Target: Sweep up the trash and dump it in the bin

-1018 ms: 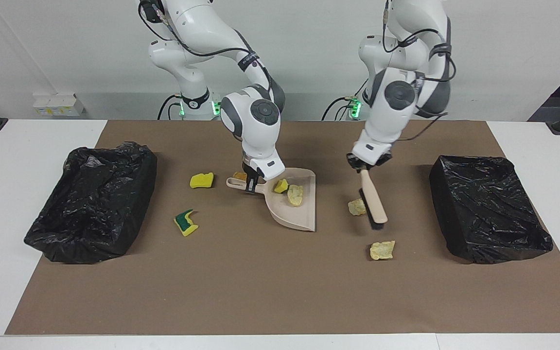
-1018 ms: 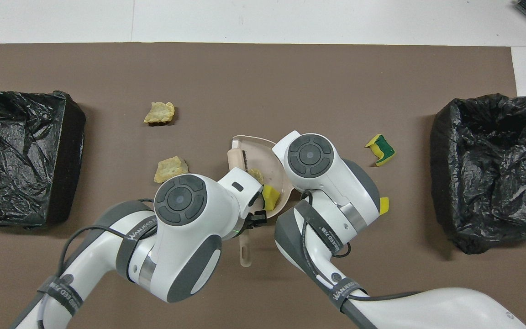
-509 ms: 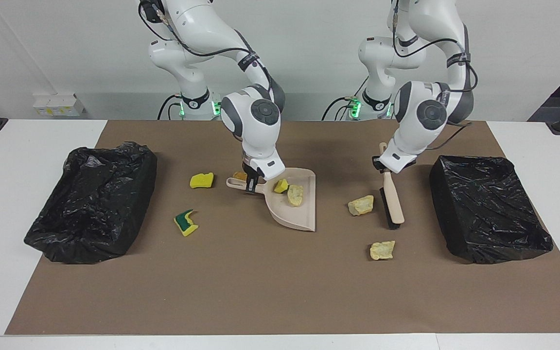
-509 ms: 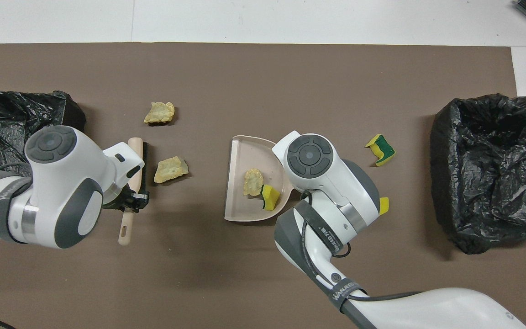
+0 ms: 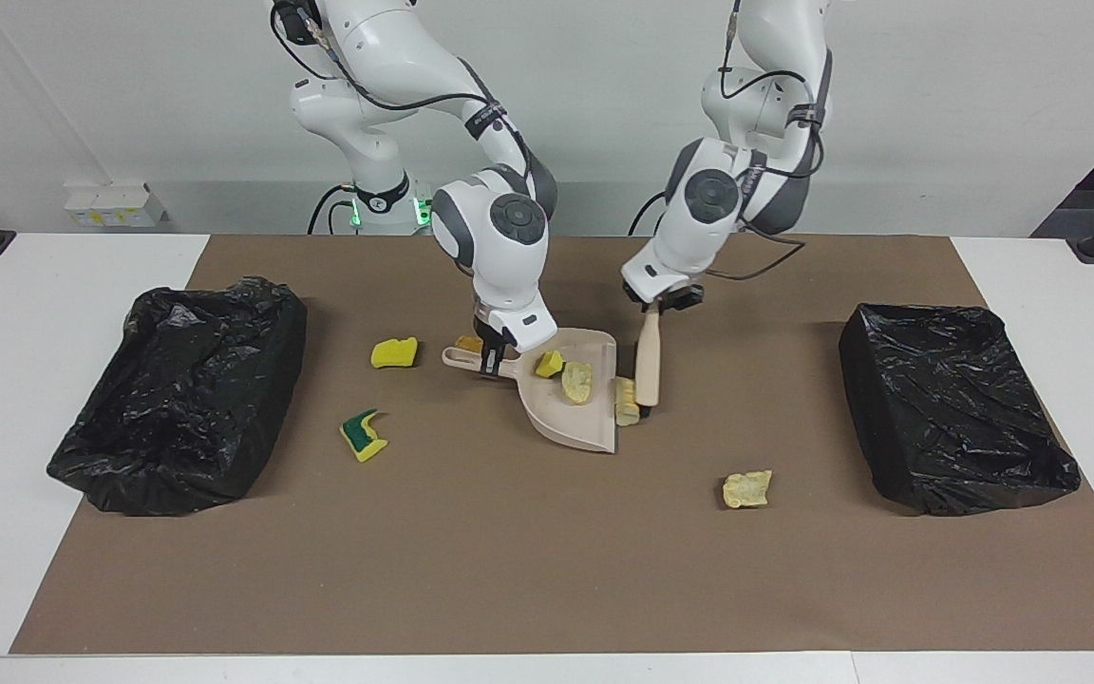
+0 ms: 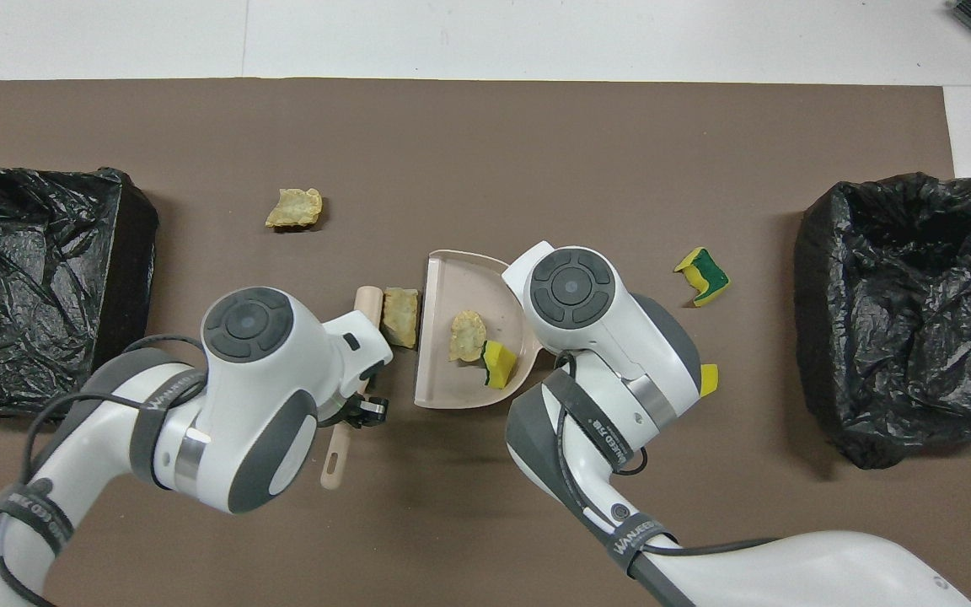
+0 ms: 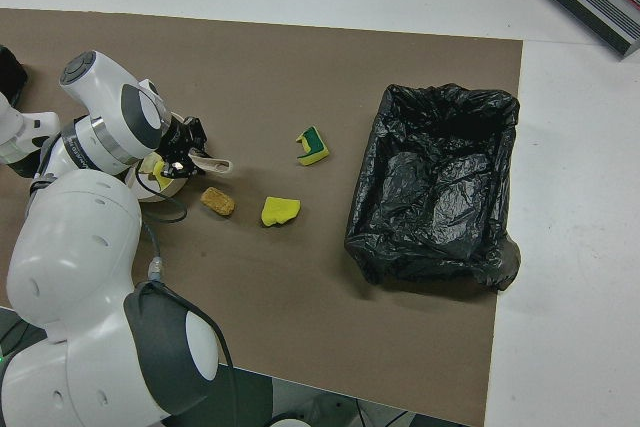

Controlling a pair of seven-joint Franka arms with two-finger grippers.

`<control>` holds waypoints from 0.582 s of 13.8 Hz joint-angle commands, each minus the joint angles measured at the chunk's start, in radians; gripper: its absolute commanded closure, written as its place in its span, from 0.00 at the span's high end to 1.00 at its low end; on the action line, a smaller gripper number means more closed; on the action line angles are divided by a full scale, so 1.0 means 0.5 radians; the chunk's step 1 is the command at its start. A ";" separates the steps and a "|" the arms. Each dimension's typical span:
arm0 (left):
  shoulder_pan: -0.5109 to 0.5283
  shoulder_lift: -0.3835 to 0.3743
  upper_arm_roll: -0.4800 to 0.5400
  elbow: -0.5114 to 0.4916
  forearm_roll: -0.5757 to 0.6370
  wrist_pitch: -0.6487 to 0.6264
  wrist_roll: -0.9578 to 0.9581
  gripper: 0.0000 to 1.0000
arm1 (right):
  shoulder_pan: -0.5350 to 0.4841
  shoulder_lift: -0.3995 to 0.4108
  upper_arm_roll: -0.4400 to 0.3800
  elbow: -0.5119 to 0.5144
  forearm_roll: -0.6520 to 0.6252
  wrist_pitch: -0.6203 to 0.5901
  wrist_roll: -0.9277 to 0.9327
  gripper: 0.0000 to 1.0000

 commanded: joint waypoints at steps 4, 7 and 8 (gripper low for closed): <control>-0.081 -0.064 0.046 0.111 -0.107 -0.049 -0.092 0.00 | 0.014 -0.011 0.006 -0.026 -0.071 -0.022 -0.023 0.00; 0.139 -0.043 0.046 0.263 0.122 -0.168 -0.065 0.00 | 0.014 -0.014 0.006 -0.026 -0.071 -0.028 -0.023 0.00; 0.182 -0.003 0.049 0.334 0.248 -0.175 -0.052 0.00 | 0.014 -0.014 0.003 -0.026 -0.074 -0.031 -0.023 0.00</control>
